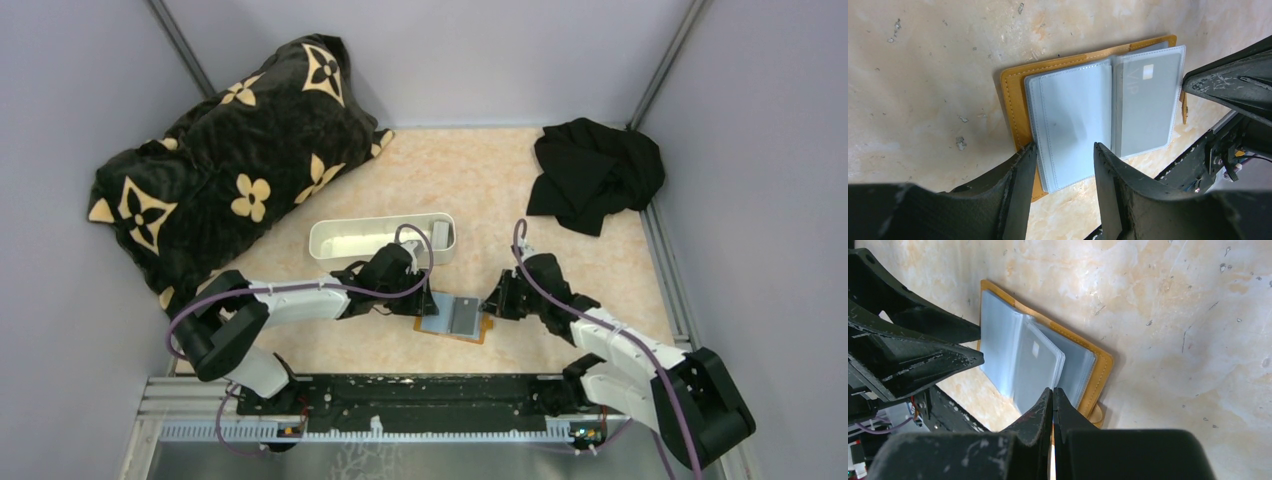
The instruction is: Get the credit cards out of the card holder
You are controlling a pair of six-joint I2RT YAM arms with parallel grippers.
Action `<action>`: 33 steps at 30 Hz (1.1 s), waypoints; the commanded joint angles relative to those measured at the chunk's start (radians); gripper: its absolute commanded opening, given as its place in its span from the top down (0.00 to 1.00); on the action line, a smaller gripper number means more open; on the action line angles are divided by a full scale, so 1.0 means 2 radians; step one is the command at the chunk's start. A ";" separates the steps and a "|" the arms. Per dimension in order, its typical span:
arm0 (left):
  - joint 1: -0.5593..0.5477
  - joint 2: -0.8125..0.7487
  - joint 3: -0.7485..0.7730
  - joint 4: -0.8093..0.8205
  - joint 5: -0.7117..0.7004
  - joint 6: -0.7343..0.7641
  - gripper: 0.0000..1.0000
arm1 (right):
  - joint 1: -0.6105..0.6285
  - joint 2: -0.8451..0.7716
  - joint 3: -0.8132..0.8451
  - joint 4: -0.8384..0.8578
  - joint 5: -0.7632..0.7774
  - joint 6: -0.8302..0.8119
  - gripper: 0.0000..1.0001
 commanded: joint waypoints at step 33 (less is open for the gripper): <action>-0.003 0.010 -0.035 -0.058 -0.005 0.007 0.46 | 0.078 0.097 0.090 0.091 -0.036 0.007 1.00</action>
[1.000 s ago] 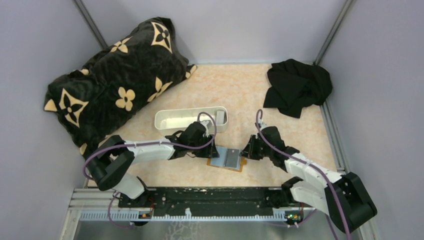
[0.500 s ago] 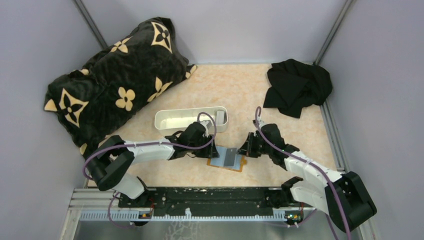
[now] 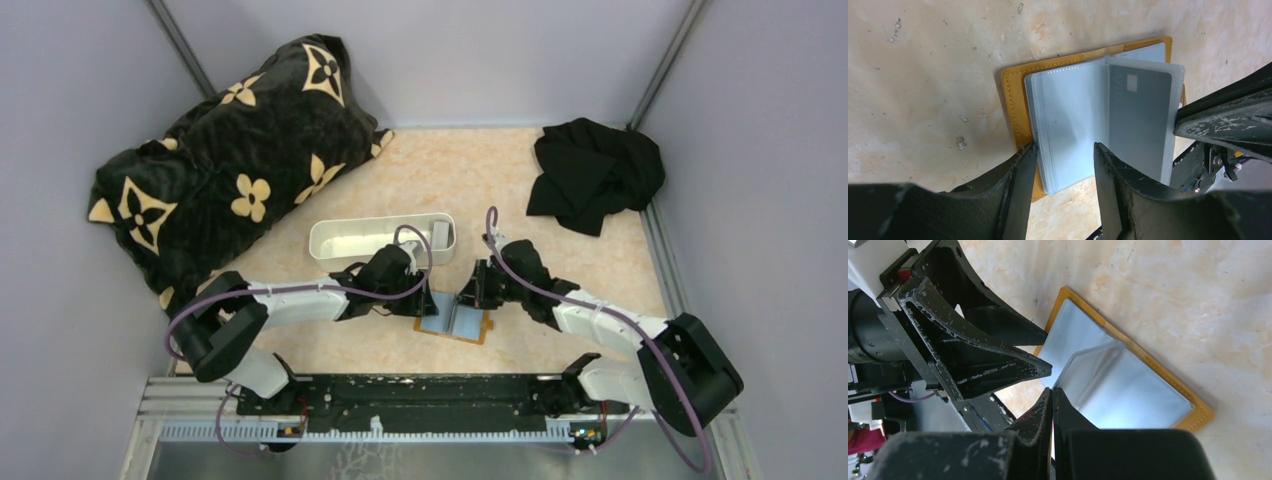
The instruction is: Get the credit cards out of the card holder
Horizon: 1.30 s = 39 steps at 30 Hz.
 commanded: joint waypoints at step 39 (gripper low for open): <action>0.002 -0.116 0.047 -0.248 -0.150 0.053 0.47 | 0.026 0.036 0.016 0.035 0.023 -0.021 0.72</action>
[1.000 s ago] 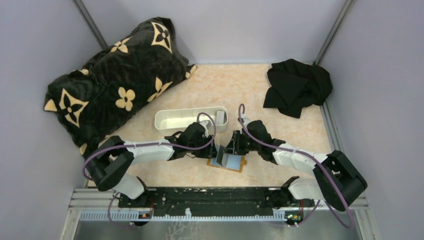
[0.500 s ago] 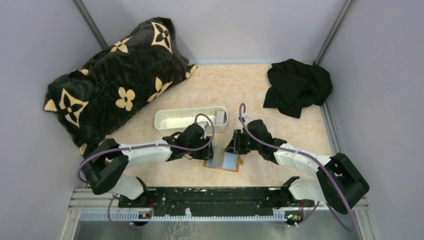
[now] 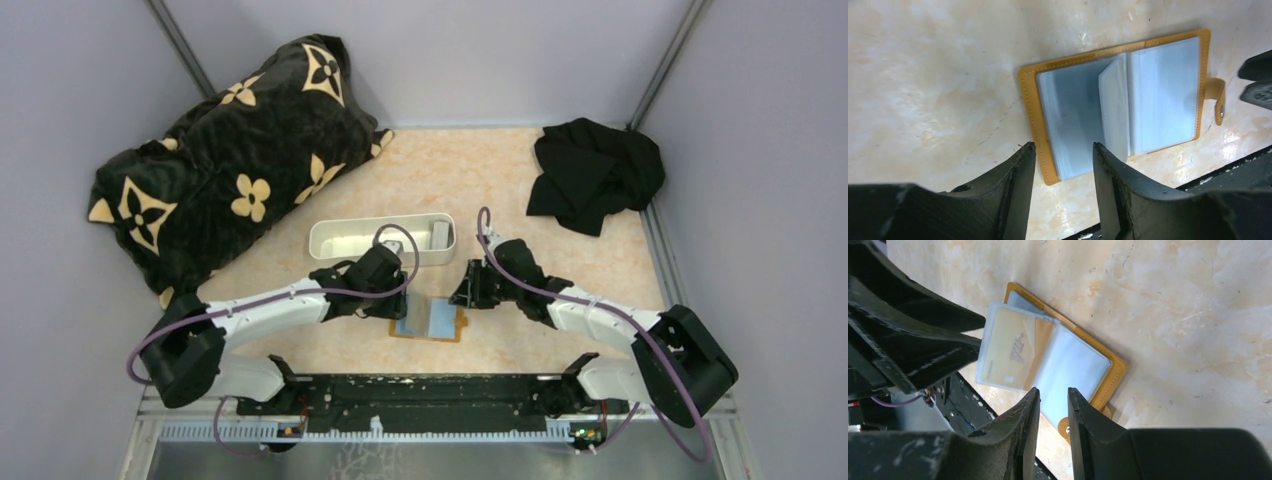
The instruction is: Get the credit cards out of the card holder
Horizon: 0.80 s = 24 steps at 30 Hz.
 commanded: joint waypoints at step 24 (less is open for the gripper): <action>0.004 -0.043 -0.053 0.173 0.133 -0.003 0.49 | 0.029 0.056 0.008 0.064 -0.018 0.006 0.73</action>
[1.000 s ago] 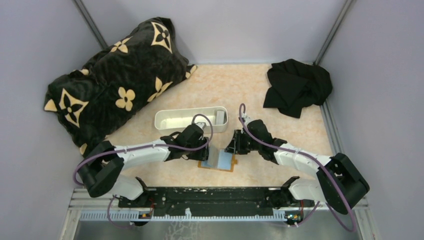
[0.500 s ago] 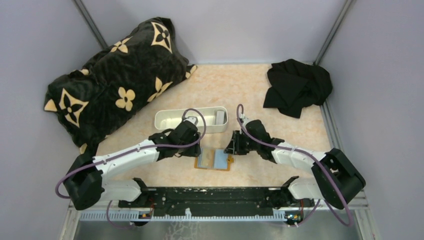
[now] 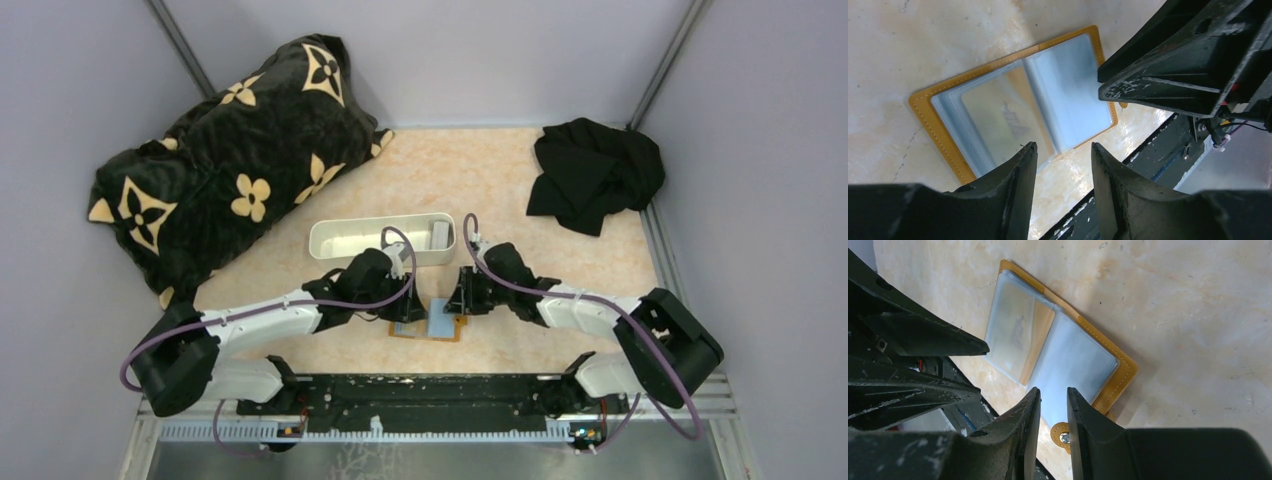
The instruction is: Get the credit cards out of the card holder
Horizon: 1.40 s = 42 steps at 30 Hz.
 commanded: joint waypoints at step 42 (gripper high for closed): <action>0.034 0.006 -0.020 -0.001 -0.013 -0.002 0.39 | 0.011 0.032 -0.033 0.032 0.019 0.019 0.76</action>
